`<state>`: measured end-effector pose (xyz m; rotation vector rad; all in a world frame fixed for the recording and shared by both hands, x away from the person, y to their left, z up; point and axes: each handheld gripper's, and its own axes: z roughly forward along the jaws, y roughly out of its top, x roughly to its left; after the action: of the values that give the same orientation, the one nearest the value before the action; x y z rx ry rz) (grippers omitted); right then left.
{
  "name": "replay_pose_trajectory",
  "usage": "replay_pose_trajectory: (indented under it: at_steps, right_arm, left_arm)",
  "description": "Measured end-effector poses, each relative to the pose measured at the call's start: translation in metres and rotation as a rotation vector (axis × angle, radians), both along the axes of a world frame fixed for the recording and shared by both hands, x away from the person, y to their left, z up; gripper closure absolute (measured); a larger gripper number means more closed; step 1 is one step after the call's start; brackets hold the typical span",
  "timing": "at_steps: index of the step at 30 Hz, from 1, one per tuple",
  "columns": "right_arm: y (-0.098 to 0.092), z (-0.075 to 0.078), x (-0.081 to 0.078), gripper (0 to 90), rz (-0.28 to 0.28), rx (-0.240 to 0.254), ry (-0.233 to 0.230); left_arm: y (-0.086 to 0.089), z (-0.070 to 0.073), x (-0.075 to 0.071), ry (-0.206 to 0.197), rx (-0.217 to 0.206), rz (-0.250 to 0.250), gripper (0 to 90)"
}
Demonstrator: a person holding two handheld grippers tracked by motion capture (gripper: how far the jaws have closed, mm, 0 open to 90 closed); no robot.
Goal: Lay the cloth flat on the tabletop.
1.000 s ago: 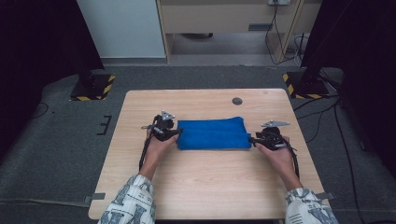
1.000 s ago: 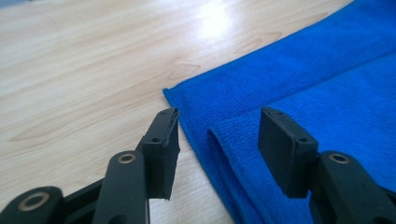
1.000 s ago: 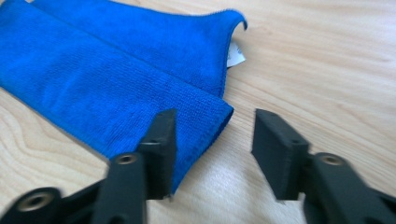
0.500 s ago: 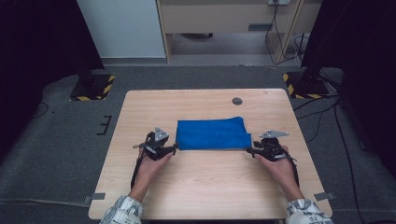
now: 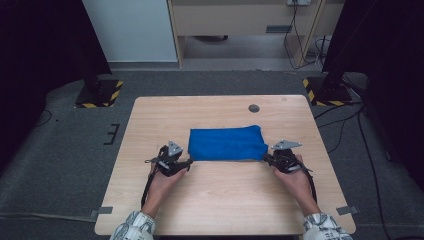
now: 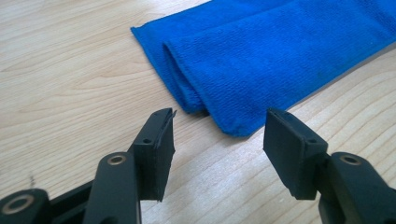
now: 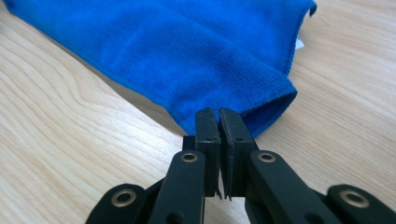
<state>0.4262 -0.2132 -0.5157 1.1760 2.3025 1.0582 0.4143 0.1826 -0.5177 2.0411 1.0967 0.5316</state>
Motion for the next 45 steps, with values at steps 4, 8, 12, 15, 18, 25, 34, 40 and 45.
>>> replay_pose_trajectory:
  at_steps: [4,8,12,15,18,25,34,40,45]
  right_arm:
    - [0.001,0.002,-0.003,87.5,-0.001,0.026,-0.002]
    - [0.001,0.0,-0.004,87.4,-0.003,0.03,0.003]
    - [-0.001,0.001,-0.005,87.4,-0.005,0.053,0.012]
    - [-0.003,0.002,-0.006,87.4,-0.003,0.062,0.012]
    - [-0.004,0.002,-0.007,87.4,-0.004,0.066,0.014]
    - [-0.003,0.002,-0.008,87.5,0.003,0.068,0.022]
    - [-0.006,0.004,-0.008,87.7,-0.008,0.08,0.002]
    - [-0.01,0.011,-0.012,87.7,-0.005,0.097,-0.011]
    - [-0.011,0.015,-0.017,87.6,-0.001,0.103,-0.018]
  left_arm:
    - [-0.008,-0.007,0.004,0.033,0.005,-0.018,44.5]
    - [-0.015,-0.008,0.005,0.028,0.018,-0.037,44.7]
    - [-0.015,-0.011,0.008,0.014,0.063,-0.031,47.6]
    - [-0.015,-0.013,0.011,0.055,0.031,-0.034,53.4]
    - [-0.017,-0.014,0.012,0.05,0.034,-0.045,55.7]
    - [-0.017,-0.014,0.013,0.04,0.022,-0.067,76.7]
    - [-0.014,-0.005,0.009,0.02,-0.017,-0.058,86.7]
    - [-0.006,0.01,0.001,0.016,-0.063,-0.044,86.6]
    - [-0.002,0.019,-0.004,0.007,-0.068,-0.052,86.6]
